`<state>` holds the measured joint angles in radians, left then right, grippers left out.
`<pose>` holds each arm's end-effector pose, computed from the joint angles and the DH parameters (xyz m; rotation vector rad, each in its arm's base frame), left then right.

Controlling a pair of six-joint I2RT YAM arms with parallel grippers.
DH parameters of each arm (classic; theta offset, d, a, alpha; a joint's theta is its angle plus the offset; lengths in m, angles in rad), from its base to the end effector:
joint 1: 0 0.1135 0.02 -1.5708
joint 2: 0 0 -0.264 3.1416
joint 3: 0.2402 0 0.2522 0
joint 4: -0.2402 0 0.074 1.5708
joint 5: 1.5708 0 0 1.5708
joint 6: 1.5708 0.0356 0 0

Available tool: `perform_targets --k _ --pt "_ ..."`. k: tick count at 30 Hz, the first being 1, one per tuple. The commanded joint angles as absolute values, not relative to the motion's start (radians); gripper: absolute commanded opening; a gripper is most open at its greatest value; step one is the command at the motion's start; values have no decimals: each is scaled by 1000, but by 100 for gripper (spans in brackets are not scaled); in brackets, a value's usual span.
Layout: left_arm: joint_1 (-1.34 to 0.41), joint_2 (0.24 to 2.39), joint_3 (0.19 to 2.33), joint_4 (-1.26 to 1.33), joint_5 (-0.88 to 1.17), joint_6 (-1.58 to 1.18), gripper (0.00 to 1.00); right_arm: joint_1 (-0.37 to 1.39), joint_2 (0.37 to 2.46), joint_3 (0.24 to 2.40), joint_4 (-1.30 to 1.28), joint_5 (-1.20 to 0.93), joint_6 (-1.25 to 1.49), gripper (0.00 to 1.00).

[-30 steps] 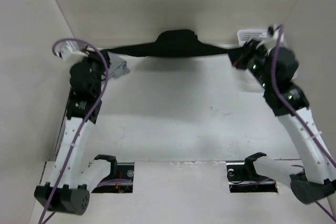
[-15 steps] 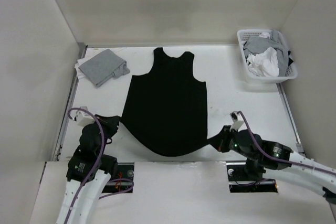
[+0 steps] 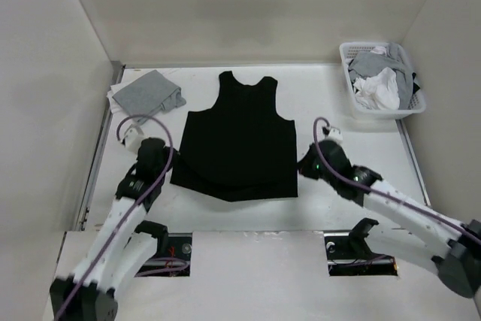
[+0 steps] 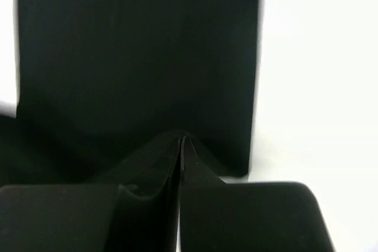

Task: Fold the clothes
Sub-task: Fold the tank top

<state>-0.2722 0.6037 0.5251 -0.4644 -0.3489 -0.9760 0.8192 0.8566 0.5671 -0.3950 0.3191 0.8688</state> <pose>0.1416 -0.0269 0.2484 -0.9161 1.8914 -0.3908 0.1328 0.1257 0.2324 0.2295 2.2635 0.5621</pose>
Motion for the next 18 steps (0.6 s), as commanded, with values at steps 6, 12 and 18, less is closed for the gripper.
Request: perform_targets --k 6,12,18 --pt "-197 1343 940 162 -368 -904 2 352 1357 1032 18 -37 615 0" --pt "-180 1790 1403 135 -341 -848 7 200 1704 1412 3 -107 673 1" --pt "-120 1911 1522 153 -285 -868 46 180 1957 1626 -63 -132 729 39"
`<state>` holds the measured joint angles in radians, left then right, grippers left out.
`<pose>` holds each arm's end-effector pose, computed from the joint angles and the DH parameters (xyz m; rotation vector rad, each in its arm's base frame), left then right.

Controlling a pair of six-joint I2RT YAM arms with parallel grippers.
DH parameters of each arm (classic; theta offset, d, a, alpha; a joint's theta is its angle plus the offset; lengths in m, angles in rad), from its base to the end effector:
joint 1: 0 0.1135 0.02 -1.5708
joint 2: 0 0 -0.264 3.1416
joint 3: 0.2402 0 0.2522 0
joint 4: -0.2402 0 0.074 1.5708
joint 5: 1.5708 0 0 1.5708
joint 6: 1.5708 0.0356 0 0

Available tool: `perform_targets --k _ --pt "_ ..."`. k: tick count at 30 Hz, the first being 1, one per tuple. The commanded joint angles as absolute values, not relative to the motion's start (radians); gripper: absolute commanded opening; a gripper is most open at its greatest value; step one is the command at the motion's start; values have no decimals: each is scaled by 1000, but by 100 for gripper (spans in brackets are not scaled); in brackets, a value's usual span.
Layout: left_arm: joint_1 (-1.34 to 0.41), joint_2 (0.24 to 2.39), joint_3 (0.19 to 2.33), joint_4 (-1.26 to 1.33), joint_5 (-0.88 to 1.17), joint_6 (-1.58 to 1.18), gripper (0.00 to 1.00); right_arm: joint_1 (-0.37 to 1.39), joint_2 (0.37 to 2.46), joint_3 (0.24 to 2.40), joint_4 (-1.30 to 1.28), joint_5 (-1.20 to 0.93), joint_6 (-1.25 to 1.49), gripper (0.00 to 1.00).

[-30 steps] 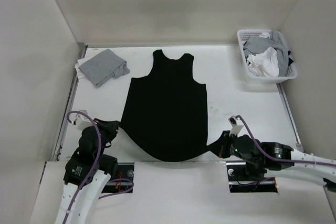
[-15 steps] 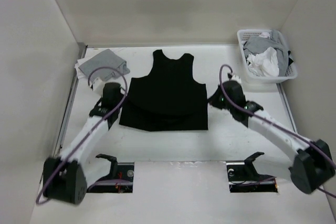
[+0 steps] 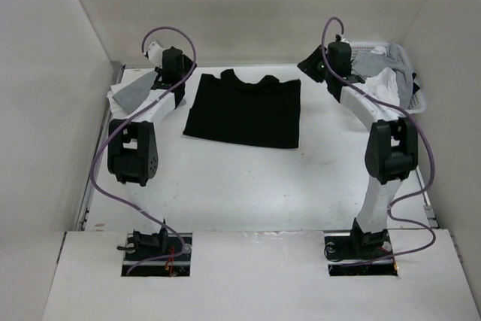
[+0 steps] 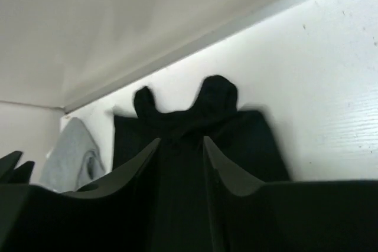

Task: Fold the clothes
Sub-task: Fold the tank top

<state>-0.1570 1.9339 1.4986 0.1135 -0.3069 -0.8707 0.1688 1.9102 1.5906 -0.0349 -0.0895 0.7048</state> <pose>0.4596 -0.0619 0.2773 -0.8560 1.6941 -0.4142 0.4548 0.0807 0.3044 0.4651 1.9270 0.6639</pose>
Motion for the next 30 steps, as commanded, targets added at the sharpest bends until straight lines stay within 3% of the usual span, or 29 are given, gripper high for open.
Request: perform_targets --k 1,3,5,10,15,19,25,30 --pt "-117 1887 1487 163 -272 -867 49 180 1950 1588 -55 -130 726 41" --pt "-120 1806 1370 189 -247 -864 48 199 1902 1485 -22 -115 713 42" --pt "-145 1683 1176 254 -255 -858 45 223 1821 1338 44 -112 715 35" --pt "-237 1409 668 420 -350 -882 39 297 1594 953 208 -60 741 2" --pt "-217 1299 456 410 -295 -937 39 357 1425 689 284 -14 773 0" --pt "-134 1373 446 451 -183 -959 41 372 1368 569 321 17 792 11" --pt "-99 1495 460 578 -150 -992 46 346 1394 476 403 3 842 38" --pt "-96 1610 494 632 -135 -1014 45 321 1469 462 455 -38 899 42"
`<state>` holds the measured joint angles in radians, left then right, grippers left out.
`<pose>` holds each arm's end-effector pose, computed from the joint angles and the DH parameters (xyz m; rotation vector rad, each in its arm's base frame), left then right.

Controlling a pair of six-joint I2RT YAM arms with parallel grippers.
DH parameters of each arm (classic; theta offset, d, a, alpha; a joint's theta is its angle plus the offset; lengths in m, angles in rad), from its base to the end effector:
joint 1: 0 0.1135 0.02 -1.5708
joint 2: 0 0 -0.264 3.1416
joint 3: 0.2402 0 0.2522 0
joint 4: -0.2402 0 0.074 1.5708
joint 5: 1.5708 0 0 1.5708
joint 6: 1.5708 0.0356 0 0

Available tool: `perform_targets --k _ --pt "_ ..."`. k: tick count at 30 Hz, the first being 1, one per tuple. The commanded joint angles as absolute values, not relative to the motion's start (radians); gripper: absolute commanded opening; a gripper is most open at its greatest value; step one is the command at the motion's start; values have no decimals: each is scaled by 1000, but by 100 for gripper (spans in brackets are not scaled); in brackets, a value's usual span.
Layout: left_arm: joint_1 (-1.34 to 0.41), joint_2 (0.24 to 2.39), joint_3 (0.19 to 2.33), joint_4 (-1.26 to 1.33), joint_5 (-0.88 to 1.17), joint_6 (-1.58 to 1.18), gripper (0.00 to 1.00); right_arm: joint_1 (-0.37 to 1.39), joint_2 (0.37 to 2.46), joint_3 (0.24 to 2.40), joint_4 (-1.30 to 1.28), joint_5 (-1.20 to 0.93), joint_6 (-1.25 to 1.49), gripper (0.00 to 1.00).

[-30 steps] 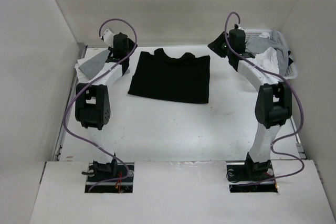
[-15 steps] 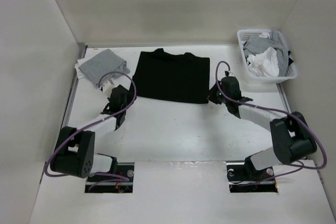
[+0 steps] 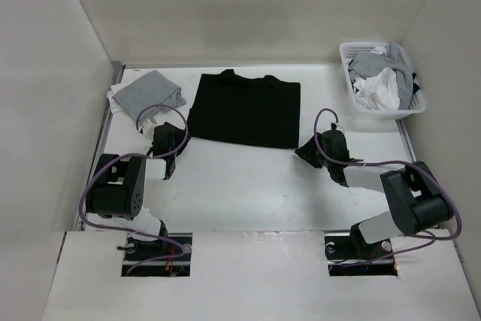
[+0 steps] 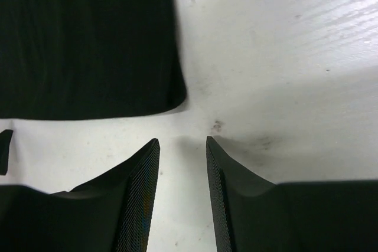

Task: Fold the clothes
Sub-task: Fold the tank top

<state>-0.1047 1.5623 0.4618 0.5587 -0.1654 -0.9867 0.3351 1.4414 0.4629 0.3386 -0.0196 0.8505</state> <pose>0.2748 -0.0230 0.1300 -1.0036 1.8914 -0.4760 0.2457 0.0863 0.1401 0.5741 2.2226 0.6628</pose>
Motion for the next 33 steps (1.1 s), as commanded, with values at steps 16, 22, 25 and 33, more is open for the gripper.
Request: perform_targets --k 16,22,25,33 --pt "-99 1717 543 632 -144 -1054 12 275 1589 520 515 -60 980 35" --pt "-96 1720 542 641 -143 -1051 7 280 1644 551 543 -52 1006 13" --pt "-96 1698 542 641 -138 -1046 4 280 1648 551 567 -46 1011 3" --pt "-94 1193 453 447 -98 -1014 0 320 1145 445 344 -51 933 0"
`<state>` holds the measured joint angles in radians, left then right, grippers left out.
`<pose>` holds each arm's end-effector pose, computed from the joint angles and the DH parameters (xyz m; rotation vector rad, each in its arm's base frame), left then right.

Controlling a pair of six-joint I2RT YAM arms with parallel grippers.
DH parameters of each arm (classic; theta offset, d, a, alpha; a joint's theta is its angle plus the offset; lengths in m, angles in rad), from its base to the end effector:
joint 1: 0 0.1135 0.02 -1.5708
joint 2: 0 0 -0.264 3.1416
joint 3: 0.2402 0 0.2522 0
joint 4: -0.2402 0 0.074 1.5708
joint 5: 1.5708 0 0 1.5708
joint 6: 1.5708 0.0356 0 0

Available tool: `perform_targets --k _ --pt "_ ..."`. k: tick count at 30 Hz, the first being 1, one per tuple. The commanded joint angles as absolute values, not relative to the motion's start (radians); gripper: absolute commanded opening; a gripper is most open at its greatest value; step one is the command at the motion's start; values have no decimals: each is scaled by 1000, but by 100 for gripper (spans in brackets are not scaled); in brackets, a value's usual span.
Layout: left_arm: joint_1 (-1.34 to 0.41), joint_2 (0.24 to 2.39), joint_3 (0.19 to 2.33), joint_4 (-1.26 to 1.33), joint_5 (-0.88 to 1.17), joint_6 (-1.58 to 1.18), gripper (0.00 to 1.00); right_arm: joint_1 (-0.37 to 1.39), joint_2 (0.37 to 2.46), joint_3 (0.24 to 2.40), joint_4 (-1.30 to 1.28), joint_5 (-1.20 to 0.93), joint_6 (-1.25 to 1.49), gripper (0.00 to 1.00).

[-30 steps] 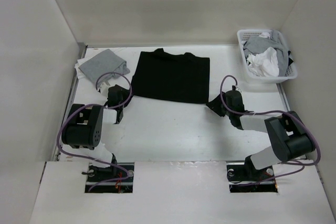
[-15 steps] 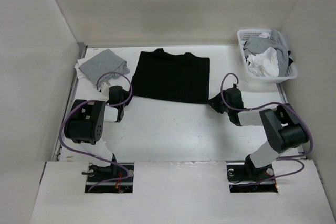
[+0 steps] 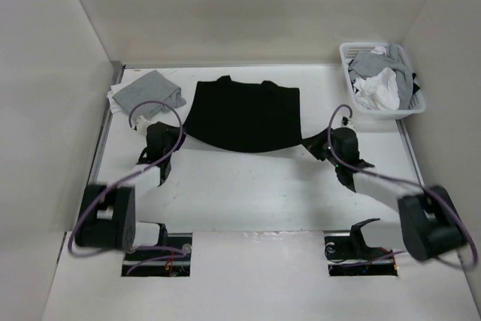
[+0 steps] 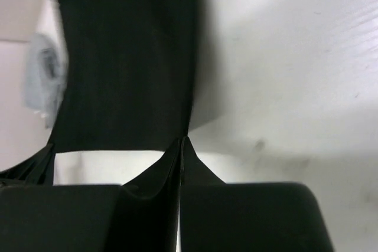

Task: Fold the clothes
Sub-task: Fold the tank top

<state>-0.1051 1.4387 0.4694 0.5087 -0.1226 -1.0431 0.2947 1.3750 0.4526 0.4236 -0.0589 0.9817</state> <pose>0.2702 -0.0241 0.1586 -1.0101 1.8185 -0.5930 0.2487 0.0777 0.1610 0.6980 2.0647 0.8227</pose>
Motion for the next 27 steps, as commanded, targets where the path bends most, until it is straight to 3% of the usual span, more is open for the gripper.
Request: perform_targets --k 1,7,13,20,27 --pt "-93 1076 448 381 -92 -1000 0 337 1030 452 256 -48 905 0" --pt "-102 504 579 -103 -89 -924 1 435 502 638 -248 11 822 1" --pt "-123 356 739 -357 -77 -877 2 547 410 840 -448 55 793 1" --pt "-113 588 651 -198 -83 -856 3 478 677 760 -241 11 738 2" --pt "-113 1193 687 205 -175 -874 3 268 1248 822 142 -179 778 2"
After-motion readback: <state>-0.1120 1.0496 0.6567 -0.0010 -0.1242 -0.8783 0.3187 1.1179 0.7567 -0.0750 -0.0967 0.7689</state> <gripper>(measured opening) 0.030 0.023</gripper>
